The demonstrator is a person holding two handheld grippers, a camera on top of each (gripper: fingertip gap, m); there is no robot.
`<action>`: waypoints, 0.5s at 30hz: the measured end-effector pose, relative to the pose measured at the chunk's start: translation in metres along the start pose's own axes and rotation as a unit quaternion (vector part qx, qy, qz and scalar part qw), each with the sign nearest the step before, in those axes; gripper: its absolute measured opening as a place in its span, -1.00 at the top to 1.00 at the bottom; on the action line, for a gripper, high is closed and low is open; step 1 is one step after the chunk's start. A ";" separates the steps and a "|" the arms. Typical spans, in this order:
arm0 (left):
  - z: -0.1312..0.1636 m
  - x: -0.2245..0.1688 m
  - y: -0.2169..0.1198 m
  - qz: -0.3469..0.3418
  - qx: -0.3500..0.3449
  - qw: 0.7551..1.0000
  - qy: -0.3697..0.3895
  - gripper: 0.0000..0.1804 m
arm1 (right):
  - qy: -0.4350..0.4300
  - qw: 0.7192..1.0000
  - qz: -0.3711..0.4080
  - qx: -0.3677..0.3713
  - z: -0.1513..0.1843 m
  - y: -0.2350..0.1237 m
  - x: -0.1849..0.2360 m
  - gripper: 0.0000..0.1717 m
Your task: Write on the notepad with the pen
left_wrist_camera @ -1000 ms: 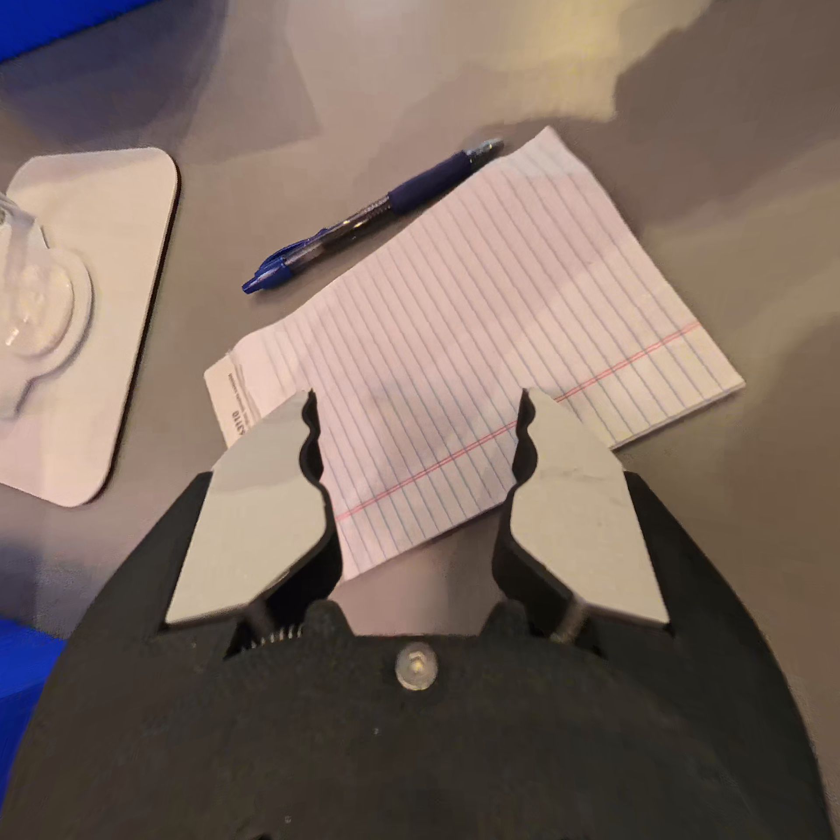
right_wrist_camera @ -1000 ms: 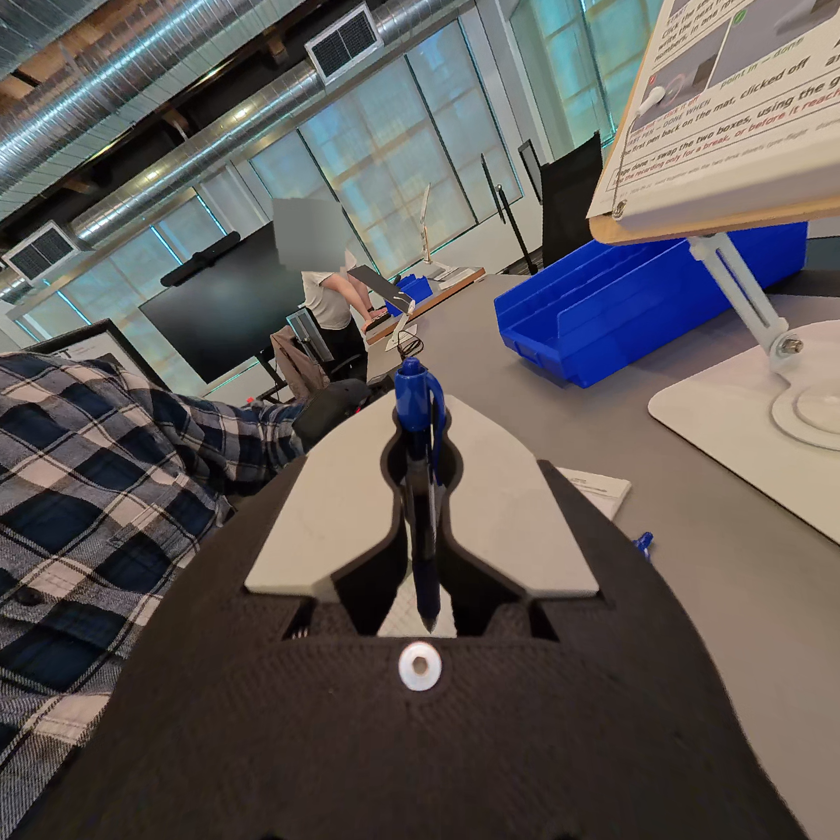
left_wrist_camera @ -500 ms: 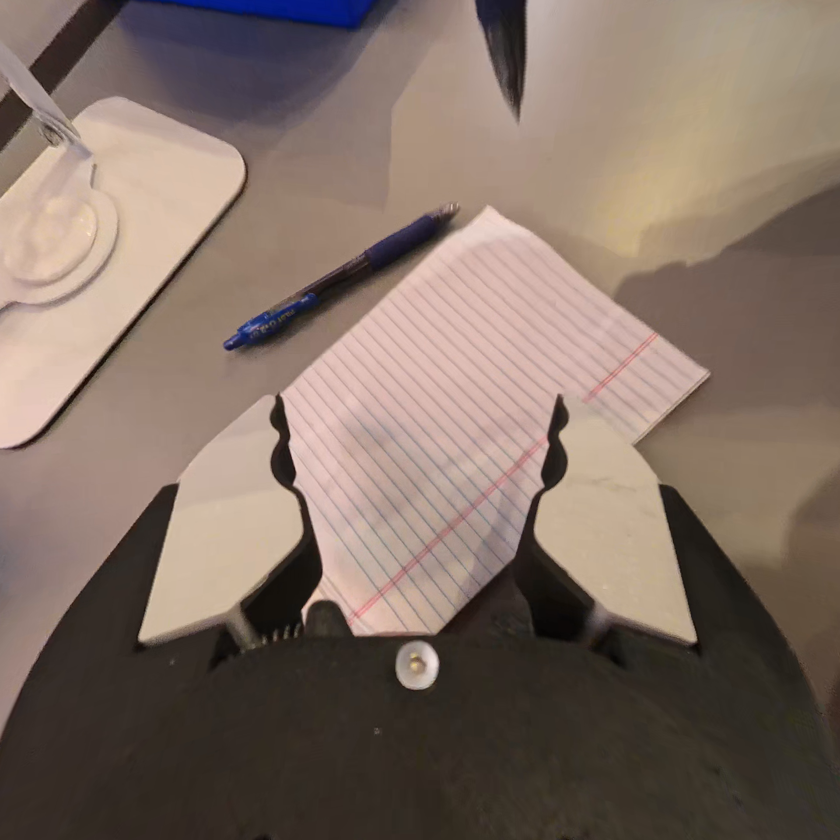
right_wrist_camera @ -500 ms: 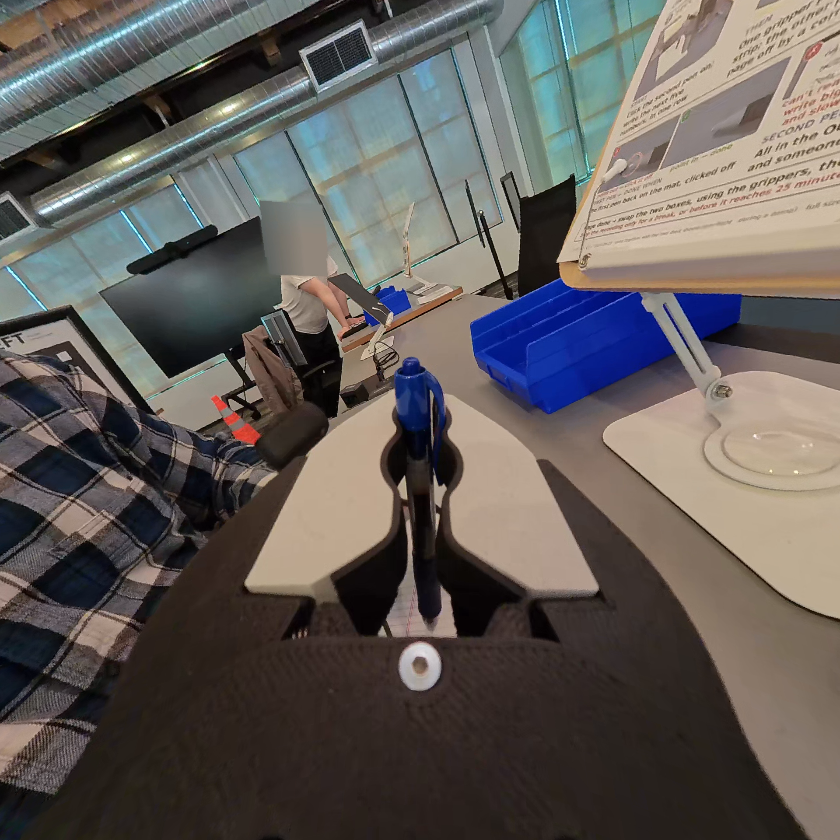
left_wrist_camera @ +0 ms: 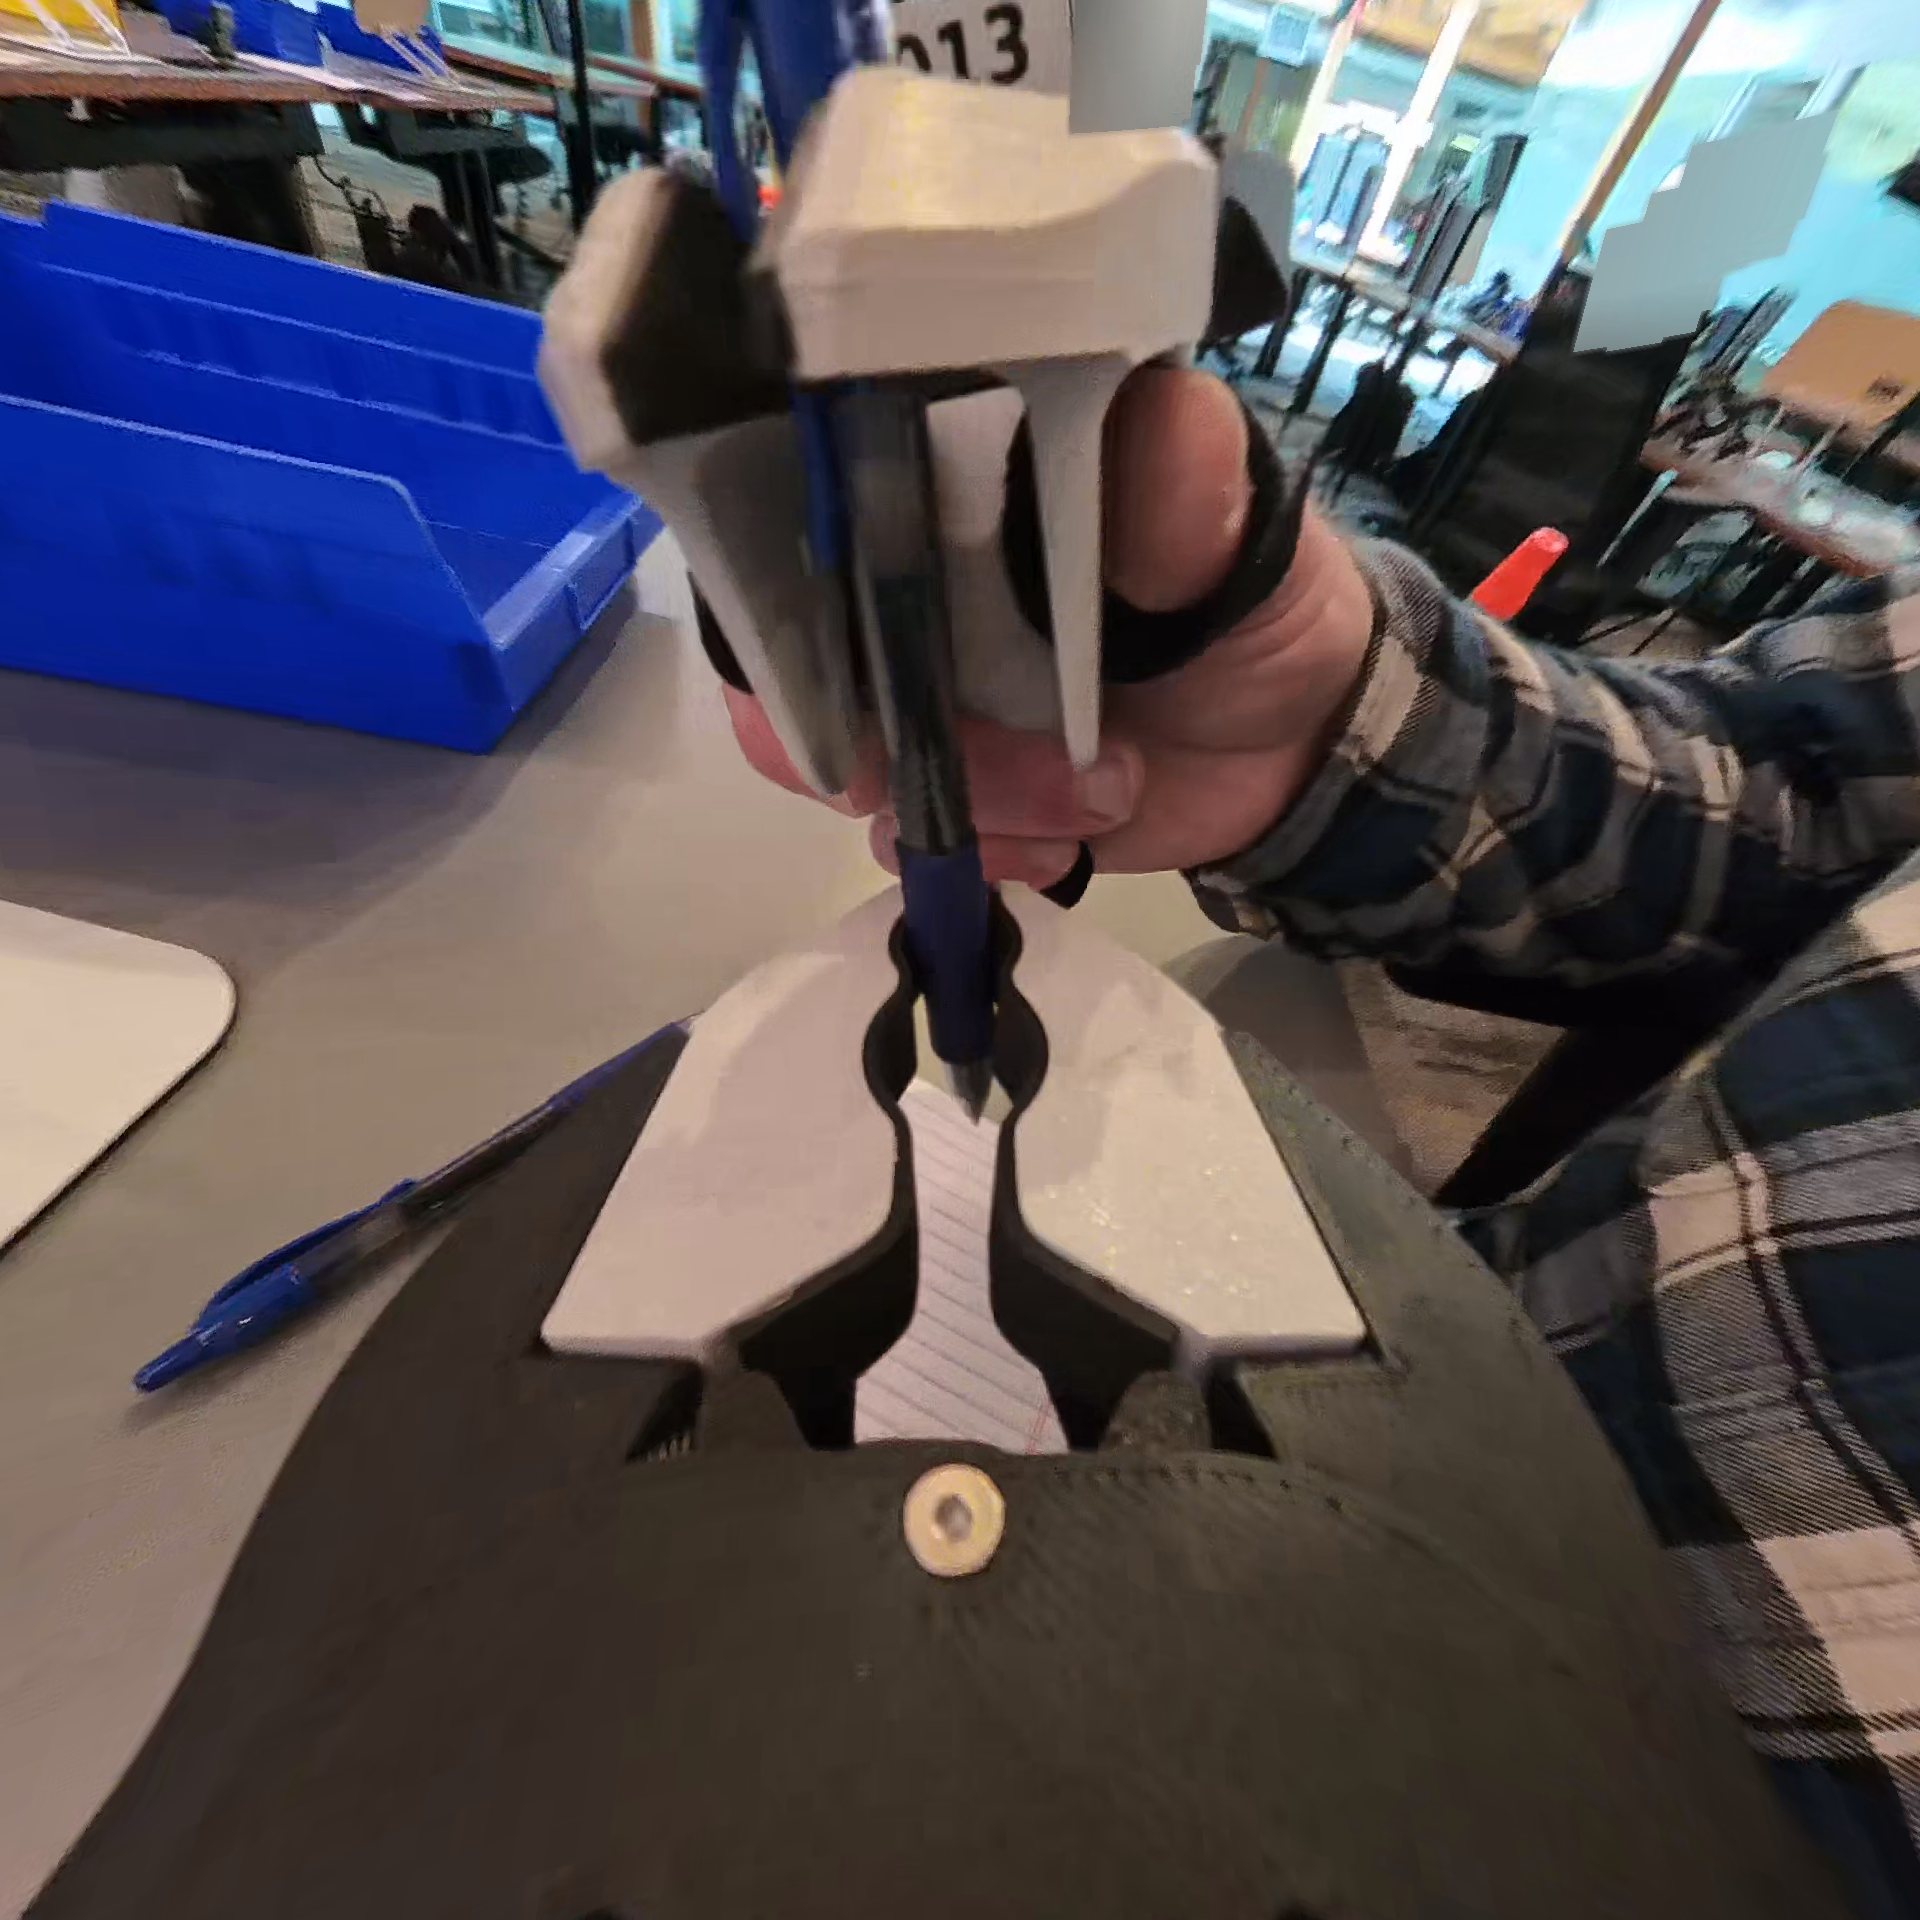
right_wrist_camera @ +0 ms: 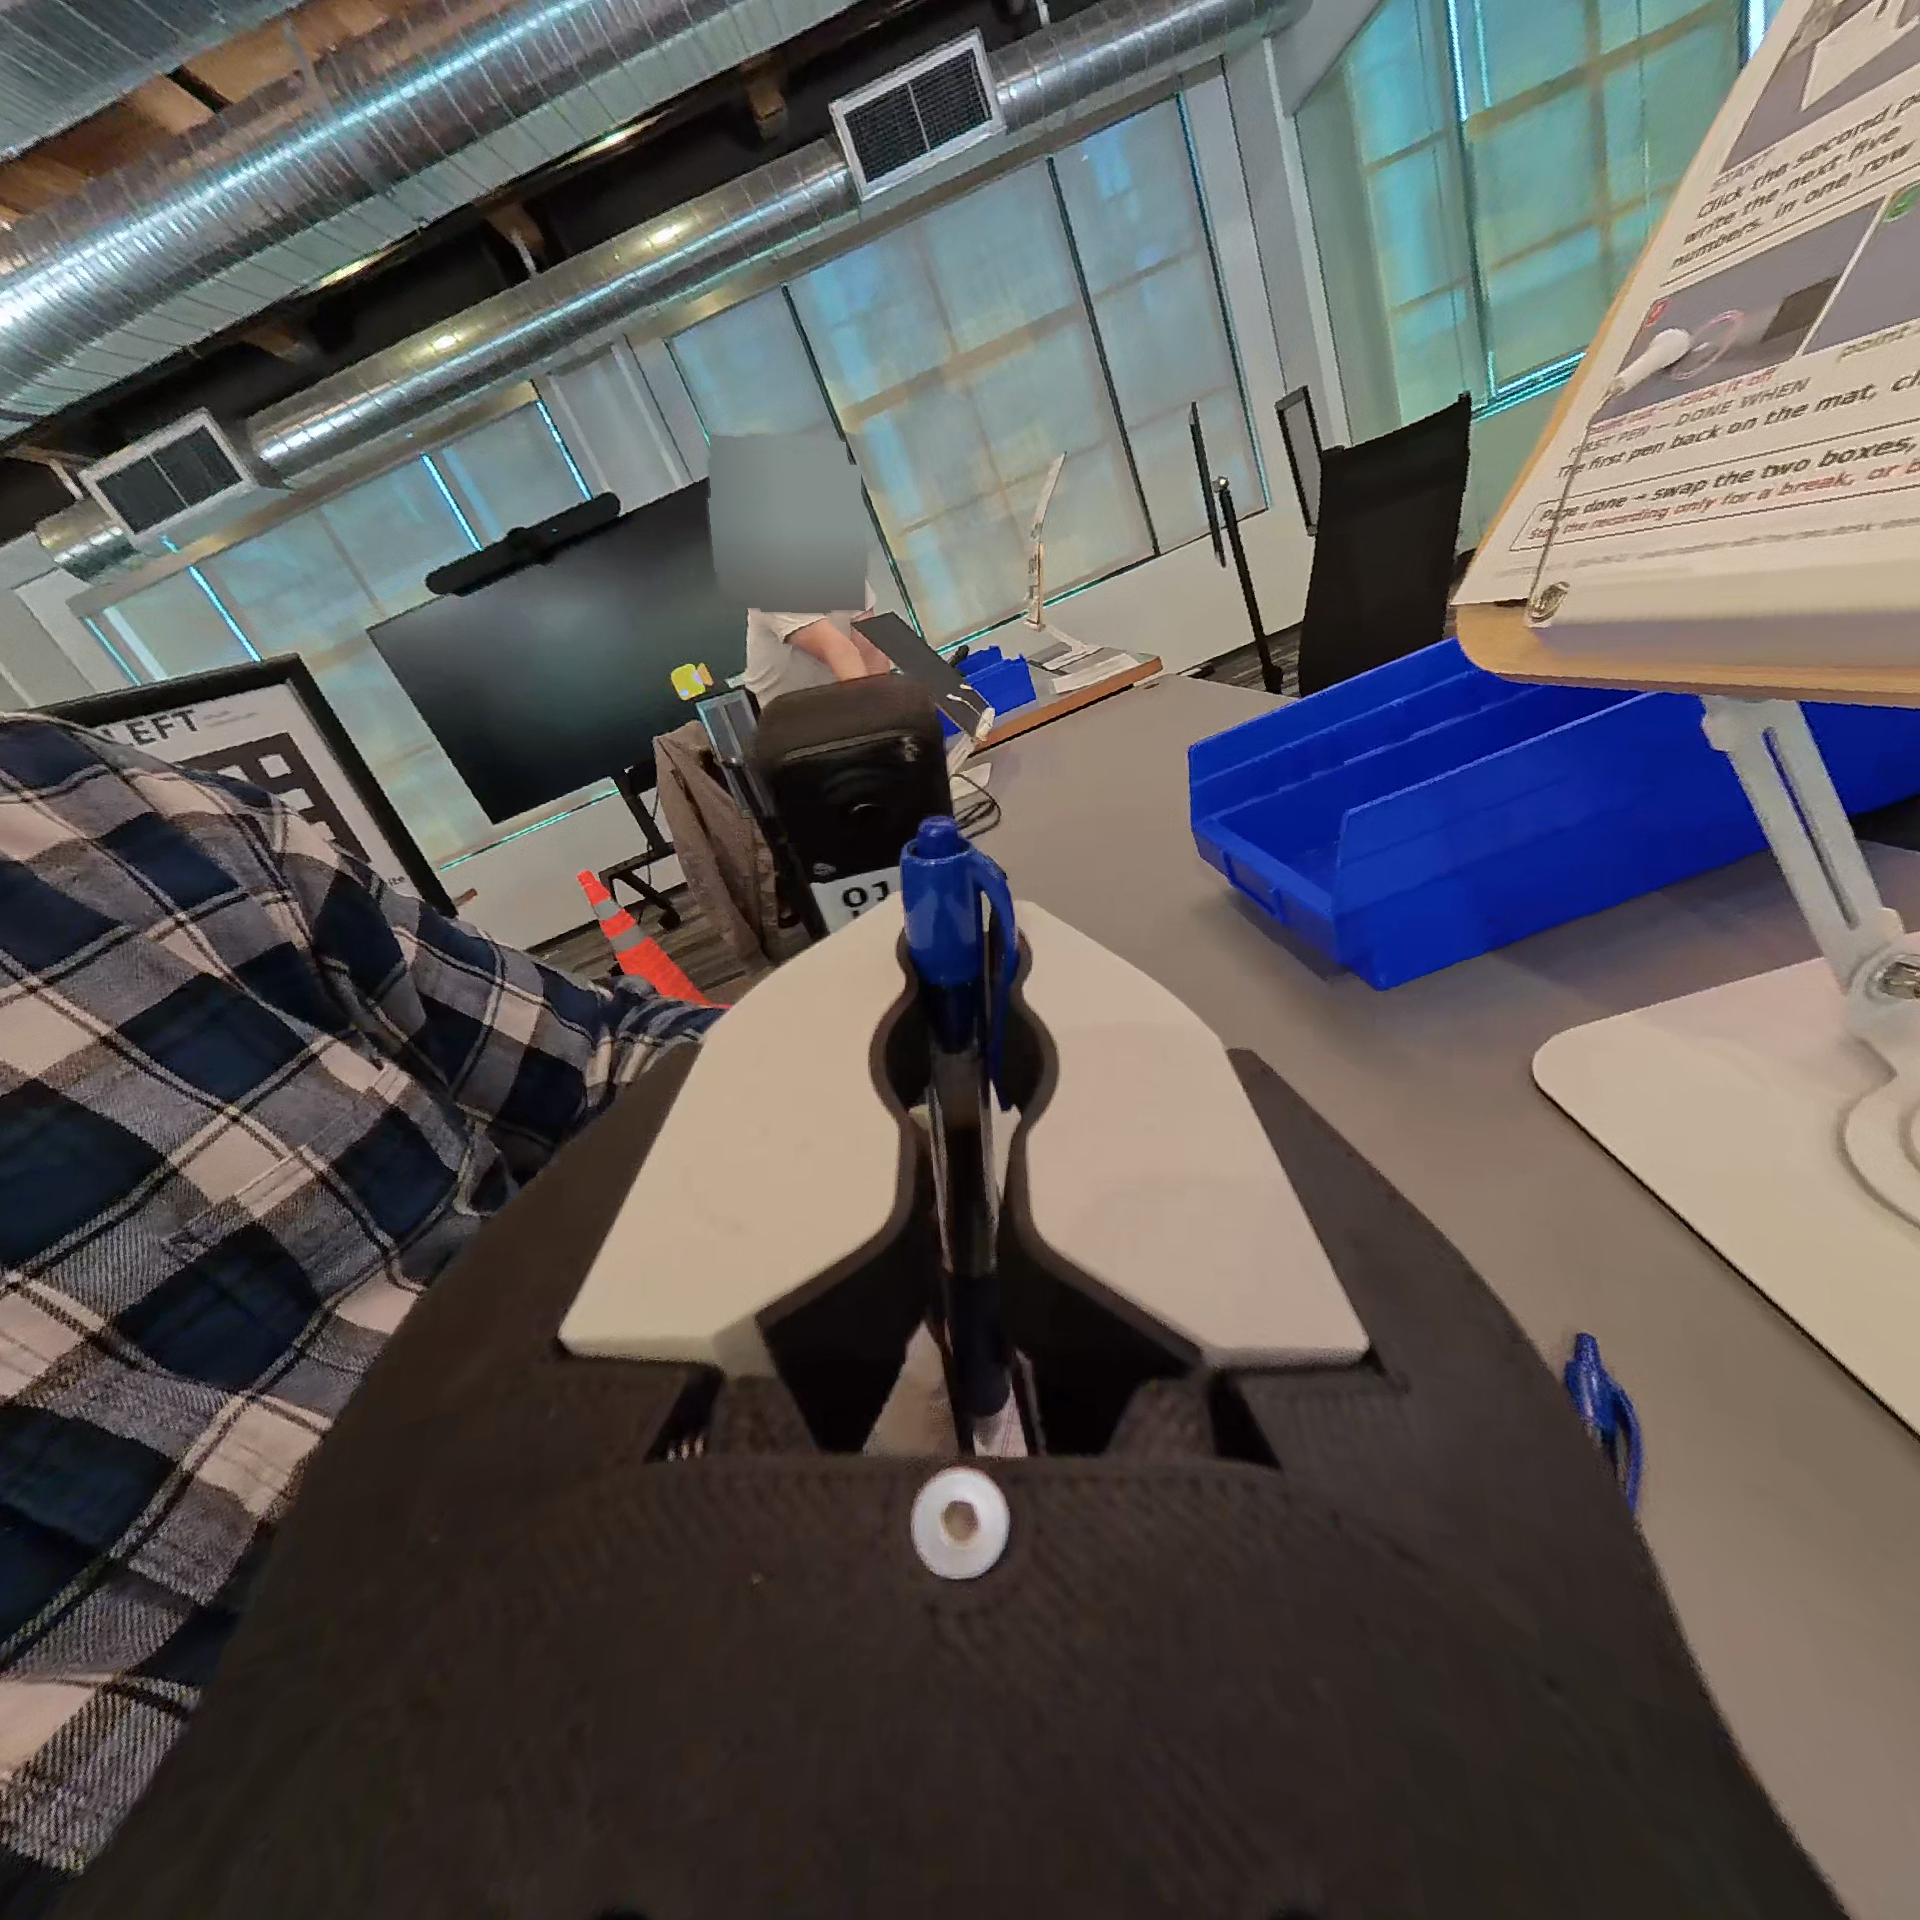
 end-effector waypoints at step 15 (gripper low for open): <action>0.003 -0.002 0.000 0.059 -0.030 0.997 -0.028 0.91 | -0.041 0.999 0.006 0.028 -0.002 0.004 0.006 0.85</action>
Point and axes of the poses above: each gripper's, where its closed fingertips meet, y out along the fingers, z out of its underside, x = y × z across the jaws, the point moved 7 cm from there along -y, back along the fingers, and after that the axes turned 14 degrees about x, right-handed, at the moved point
